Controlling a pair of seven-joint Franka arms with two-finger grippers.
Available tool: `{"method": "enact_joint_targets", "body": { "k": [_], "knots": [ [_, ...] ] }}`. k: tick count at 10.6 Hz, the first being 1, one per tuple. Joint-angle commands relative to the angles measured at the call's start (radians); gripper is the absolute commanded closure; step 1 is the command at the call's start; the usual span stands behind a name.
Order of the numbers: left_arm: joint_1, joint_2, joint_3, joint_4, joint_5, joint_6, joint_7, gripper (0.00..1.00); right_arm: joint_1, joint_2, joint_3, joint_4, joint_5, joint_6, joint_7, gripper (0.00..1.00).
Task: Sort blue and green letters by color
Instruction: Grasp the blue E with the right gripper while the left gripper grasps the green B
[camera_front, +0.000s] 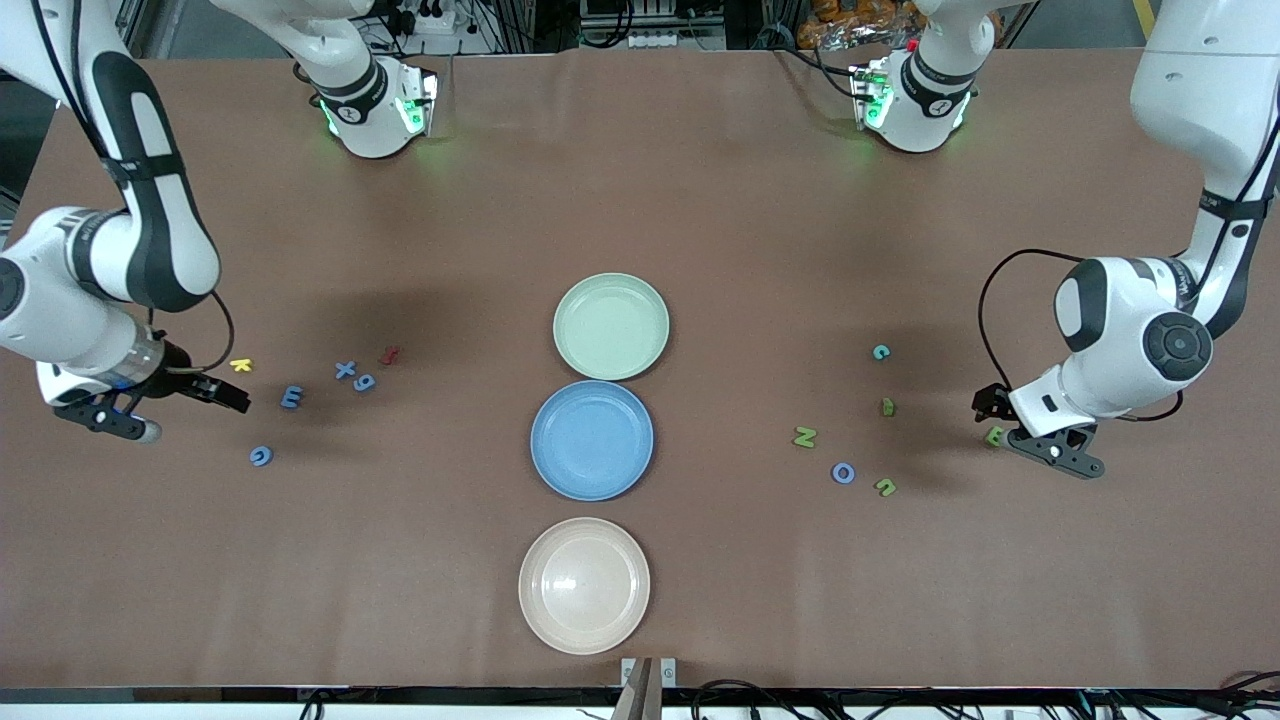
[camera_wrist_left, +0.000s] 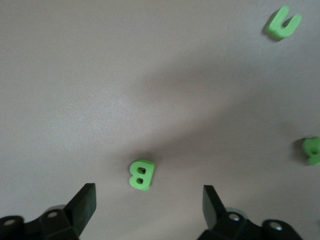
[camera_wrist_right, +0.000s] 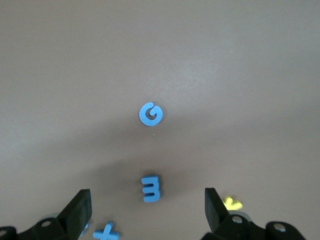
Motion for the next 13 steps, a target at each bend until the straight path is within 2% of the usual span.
{"method": "enact_joint_targets", "body": {
  "k": [1,2,4,9,12,13],
  "knots": [
    [0.019,0.068,-0.007,0.047,0.023,0.037,0.094,0.14,-0.009,0.030,0.025,-0.071,0.034,0.110,0.003,0.00],
    [0.020,0.088,-0.007,0.061,0.023,0.038,0.113,0.14,-0.009,0.042,0.028,-0.098,0.034,0.157,0.003,0.00],
    [0.031,0.113,-0.007,0.078,0.023,0.038,0.135,0.23,-0.010,0.071,0.028,-0.156,0.034,0.266,0.004,0.00],
    [0.051,0.133,-0.007,0.092,0.035,0.040,0.147,0.25,-0.007,0.113,0.037,-0.215,0.034,0.369,0.003,0.00],
    [0.069,0.133,-0.007,0.090,0.032,0.038,0.172,0.29,-0.007,0.137,0.043,-0.223,0.034,0.403,0.003,0.10],
    [0.066,0.133,-0.007,0.089,0.031,0.038,0.166,0.29,-0.007,0.139,0.043,-0.223,0.034,0.403,0.004,0.23]
  ]
}}
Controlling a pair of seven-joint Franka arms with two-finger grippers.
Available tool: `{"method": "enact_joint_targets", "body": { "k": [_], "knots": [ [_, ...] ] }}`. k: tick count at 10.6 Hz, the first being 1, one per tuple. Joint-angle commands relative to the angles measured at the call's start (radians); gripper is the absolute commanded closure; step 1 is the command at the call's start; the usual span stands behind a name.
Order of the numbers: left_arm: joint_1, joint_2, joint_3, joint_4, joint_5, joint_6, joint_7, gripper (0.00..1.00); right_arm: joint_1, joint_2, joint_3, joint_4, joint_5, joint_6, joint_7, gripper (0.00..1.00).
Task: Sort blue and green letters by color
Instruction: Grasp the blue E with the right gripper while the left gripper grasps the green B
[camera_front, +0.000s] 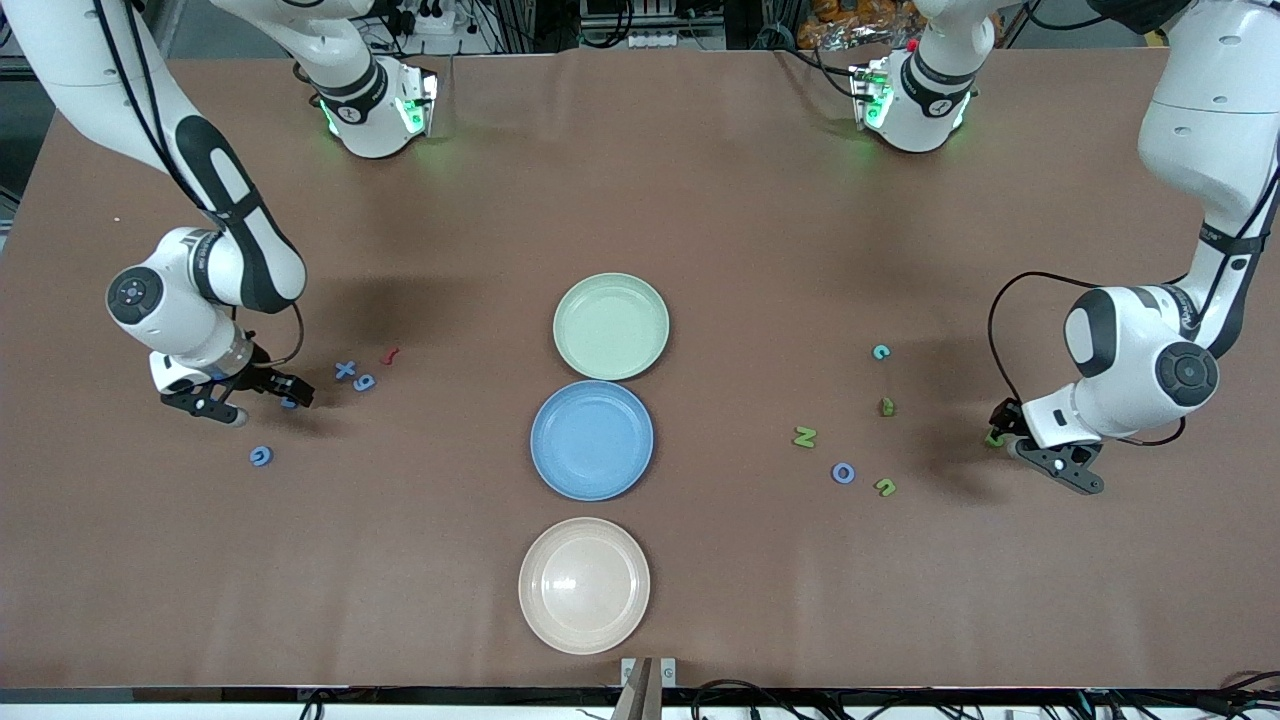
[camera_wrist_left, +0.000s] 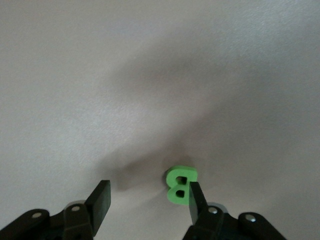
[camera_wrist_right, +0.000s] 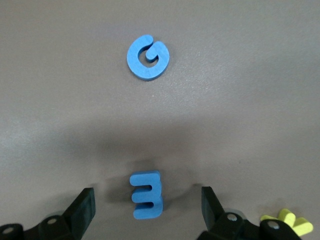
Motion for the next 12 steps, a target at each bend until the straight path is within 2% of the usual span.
{"method": "enact_joint_targets", "body": {
  "k": [1,4,5,6,8,10,12],
  "knots": [
    [0.005,0.008,-0.008,0.010,0.016,0.001,-0.007,0.29,-0.007,0.009,0.013,-0.007,0.021,0.023,0.002,0.40],
    [-0.002,0.006,-0.009,0.004,0.016,-0.005,-0.036,0.32,-0.009,0.009,0.013,-0.003,0.021,0.022,0.002,0.92],
    [-0.002,0.006,-0.009,0.003,0.016,-0.005,-0.036,0.32,-0.010,0.009,0.011,-0.003,0.021,0.020,0.002,0.99],
    [-0.003,0.006,-0.009,-0.003,0.016,-0.005,-0.039,0.36,-0.009,0.008,0.011,-0.003,0.021,0.013,0.001,1.00],
    [-0.003,0.006,-0.009,-0.005,0.016,-0.005,-0.041,0.36,-0.004,-0.029,0.013,0.027,0.019,-0.048,0.001,1.00],
    [-0.003,0.006,-0.011,-0.005,0.016,-0.005,-0.043,0.36,0.020,-0.058,0.028,0.120,0.021,-0.229,0.057,1.00],
    [-0.005,0.005,-0.015,-0.005,0.016,-0.007,-0.062,0.36,0.075,-0.058,0.055,0.216,0.021,-0.311,0.208,1.00]
  ]
}}
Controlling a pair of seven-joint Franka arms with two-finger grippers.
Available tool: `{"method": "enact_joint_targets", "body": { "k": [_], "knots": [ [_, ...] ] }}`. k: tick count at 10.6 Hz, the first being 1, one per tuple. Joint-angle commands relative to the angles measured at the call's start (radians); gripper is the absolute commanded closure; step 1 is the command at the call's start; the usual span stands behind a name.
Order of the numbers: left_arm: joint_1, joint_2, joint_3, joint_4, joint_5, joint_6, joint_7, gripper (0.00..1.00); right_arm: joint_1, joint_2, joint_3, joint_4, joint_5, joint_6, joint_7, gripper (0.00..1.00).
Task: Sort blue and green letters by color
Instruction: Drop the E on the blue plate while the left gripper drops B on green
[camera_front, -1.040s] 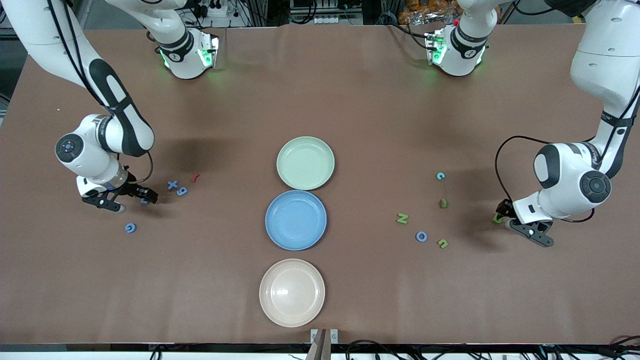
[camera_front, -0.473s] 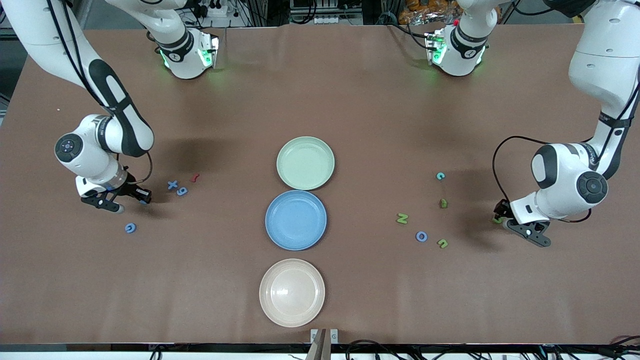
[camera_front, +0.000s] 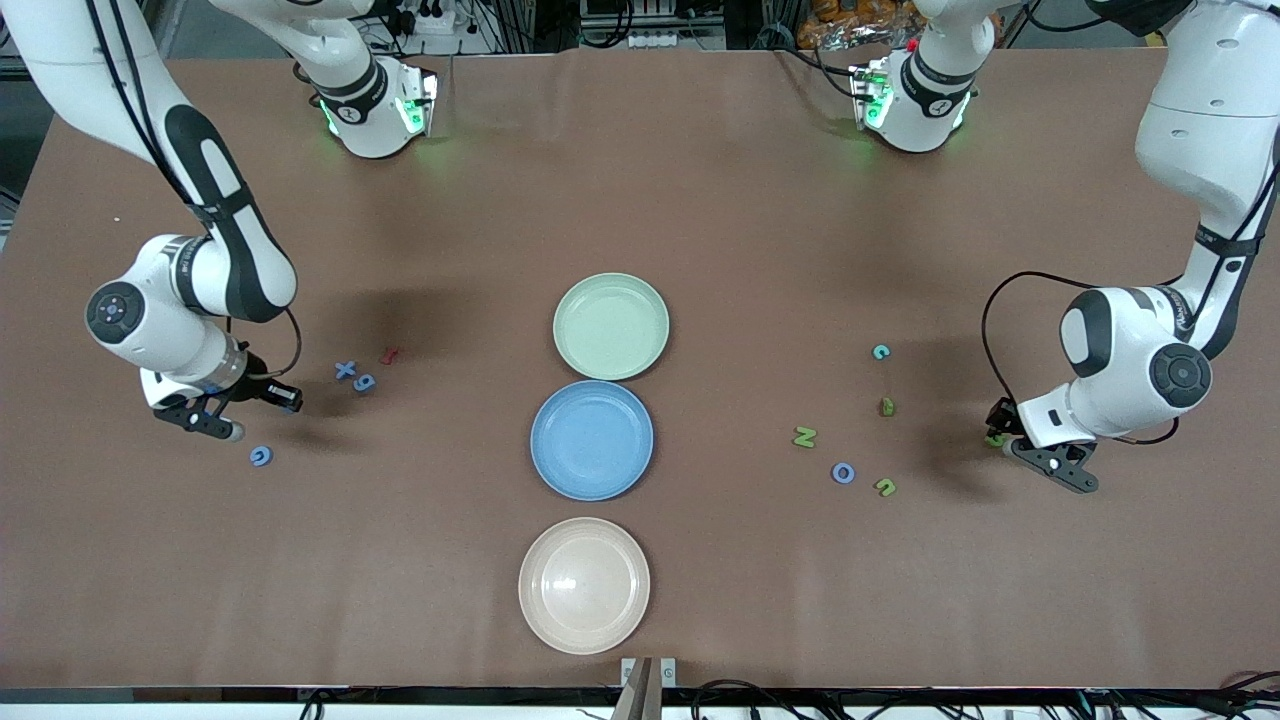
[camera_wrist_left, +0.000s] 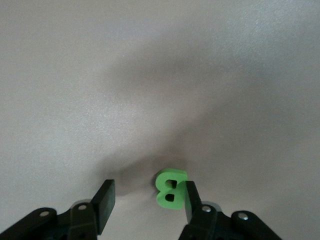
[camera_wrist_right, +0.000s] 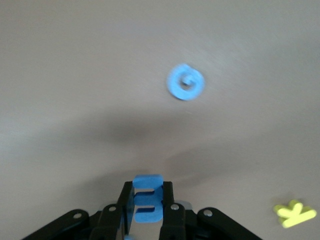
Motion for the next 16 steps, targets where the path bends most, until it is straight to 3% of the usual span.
{"method": "enact_joint_targets", "body": {
  "k": [1,4,5,6,8,10,12,15,16],
  "knots": [
    [-0.002,-0.002,-0.008,-0.004,0.016,-0.005,-0.043,0.36,0.082,-0.021,0.046,0.120,0.019,-0.097,0.204,1.00],
    [-0.002,0.000,-0.008,-0.013,0.016,-0.005,-0.053,0.38,0.197,-0.013,0.060,0.160,0.021,-0.102,0.351,1.00],
    [-0.002,0.000,-0.008,-0.013,0.016,-0.005,-0.050,0.47,0.240,-0.010,0.060,0.178,0.021,-0.100,0.409,1.00],
    [-0.002,0.000,-0.008,-0.013,0.016,-0.005,-0.050,0.61,0.284,-0.004,0.061,0.206,0.021,-0.102,0.462,1.00],
    [-0.002,-0.002,-0.008,-0.012,0.016,-0.005,-0.052,1.00,0.366,0.046,0.060,0.282,0.019,-0.100,0.552,1.00],
    [-0.002,-0.012,-0.013,-0.009,0.015,-0.005,-0.053,1.00,0.429,0.127,0.060,0.382,0.021,-0.094,0.640,1.00],
    [0.000,-0.055,-0.086,-0.001,0.006,-0.072,-0.128,1.00,0.478,0.213,0.060,0.479,0.015,-0.087,0.715,1.00],
    [-0.002,-0.097,-0.265,0.003,0.007,-0.155,-0.433,1.00,0.535,0.309,0.060,0.574,0.009,-0.062,0.813,1.00],
    [-0.006,-0.095,-0.315,0.003,0.007,-0.157,-0.531,1.00,0.545,0.316,0.063,0.586,0.010,-0.054,0.833,0.95]
  ]
}}
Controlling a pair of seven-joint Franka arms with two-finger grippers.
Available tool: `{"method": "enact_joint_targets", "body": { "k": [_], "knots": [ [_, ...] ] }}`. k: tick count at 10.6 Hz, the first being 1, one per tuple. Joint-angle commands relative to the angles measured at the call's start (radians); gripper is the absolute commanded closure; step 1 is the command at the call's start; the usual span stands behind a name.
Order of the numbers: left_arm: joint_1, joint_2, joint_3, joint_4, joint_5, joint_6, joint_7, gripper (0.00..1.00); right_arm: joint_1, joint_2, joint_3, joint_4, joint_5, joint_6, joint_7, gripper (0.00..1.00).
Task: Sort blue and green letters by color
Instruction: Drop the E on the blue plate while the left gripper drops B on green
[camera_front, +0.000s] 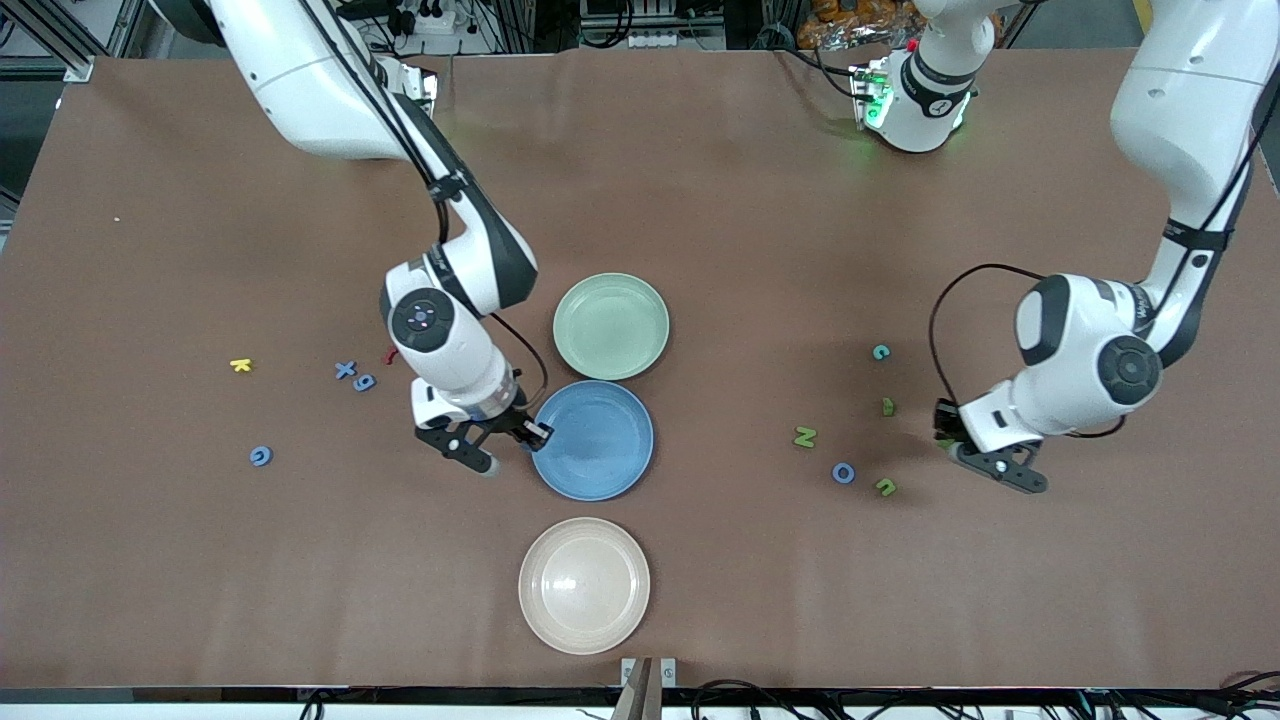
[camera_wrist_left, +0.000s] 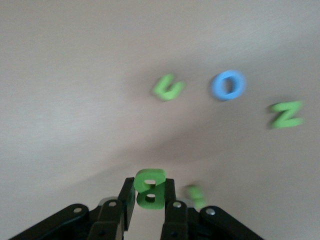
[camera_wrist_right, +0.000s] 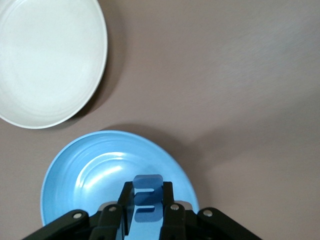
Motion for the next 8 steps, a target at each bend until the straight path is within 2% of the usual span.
{"method": "enact_joint_targets", "body": {
  "k": [1,2,5,7,8],
  "knots": [
    [-0.030,-0.021,-0.122,-0.014,0.007,-0.025,-0.290,1.00,0.035,0.057,-0.001,0.084,0.011,0.013,0.101,0.41],
    [-0.091,-0.021,-0.124,-0.011,0.009,-0.024,-0.410,1.00,0.037,0.050,0.008,0.081,-0.011,0.011,0.207,0.00],
    [-0.259,-0.020,-0.126,0.009,0.007,-0.025,-0.718,1.00,0.021,0.042,-0.010,0.067,-0.036,-0.024,0.209,0.00],
    [-0.390,-0.006,-0.124,0.043,0.012,-0.021,-0.910,1.00,-0.037,0.025,-0.033,0.021,-0.041,-0.045,0.149,0.00],
    [-0.467,0.022,-0.120,0.082,0.016,-0.021,-1.017,1.00,-0.087,0.022,-0.033,0.025,-0.079,-0.073,0.134,0.00]
  ]
}}
